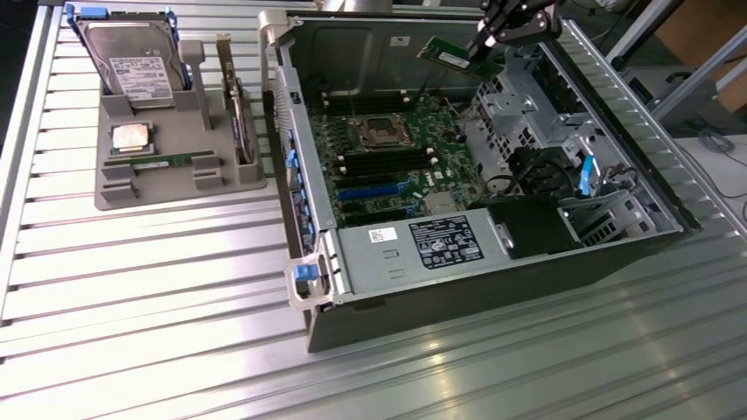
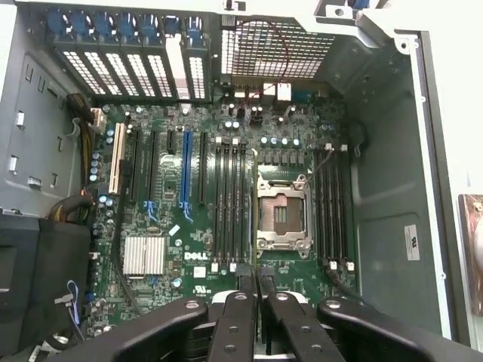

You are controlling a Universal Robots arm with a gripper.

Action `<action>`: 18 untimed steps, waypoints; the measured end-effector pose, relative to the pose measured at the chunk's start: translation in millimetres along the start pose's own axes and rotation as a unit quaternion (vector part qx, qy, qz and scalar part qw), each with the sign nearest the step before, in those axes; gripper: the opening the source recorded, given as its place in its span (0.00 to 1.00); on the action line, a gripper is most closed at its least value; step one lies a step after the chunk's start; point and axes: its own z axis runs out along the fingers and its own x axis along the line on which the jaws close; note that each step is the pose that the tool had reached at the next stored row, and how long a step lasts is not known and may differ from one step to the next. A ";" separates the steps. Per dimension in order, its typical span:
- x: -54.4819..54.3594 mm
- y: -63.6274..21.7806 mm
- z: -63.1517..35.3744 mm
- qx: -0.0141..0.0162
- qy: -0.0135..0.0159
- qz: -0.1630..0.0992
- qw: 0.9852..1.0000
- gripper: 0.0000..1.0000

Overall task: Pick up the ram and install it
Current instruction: 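Pick up the ram and move it above insertion slot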

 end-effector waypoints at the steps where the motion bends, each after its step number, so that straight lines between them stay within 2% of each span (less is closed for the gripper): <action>1: -0.1 -0.4 -0.1 0.000 0.000 0.000 1.000 0.13; 4: 0.0 -0.4 -0.1 0.000 0.000 0.000 1.000 0.13; 5: 0.0 -0.4 -0.1 0.001 0.000 0.000 1.000 0.13; 7: 0.0 -0.4 0.1 0.016 0.000 -0.001 1.000 0.13; 8: 0.0 -0.4 0.1 0.021 0.001 -0.001 1.000 0.13; 9: 0.0 -0.3 0.2 0.031 0.001 -0.002 1.000 0.13; 10: 0.1 -0.3 0.3 0.037 0.001 -0.002 0.999 0.13; 13: 0.1 -0.4 0.7 0.052 0.001 -0.003 0.999 0.13; 15: 0.1 -0.5 1.1 0.066 0.002 -0.004 0.998 0.13; 16: 0.1 -0.6 1.4 0.071 0.002 -0.004 0.997 0.13; 18: 0.2 -0.8 2.1 0.084 0.002 -0.005 0.996 0.13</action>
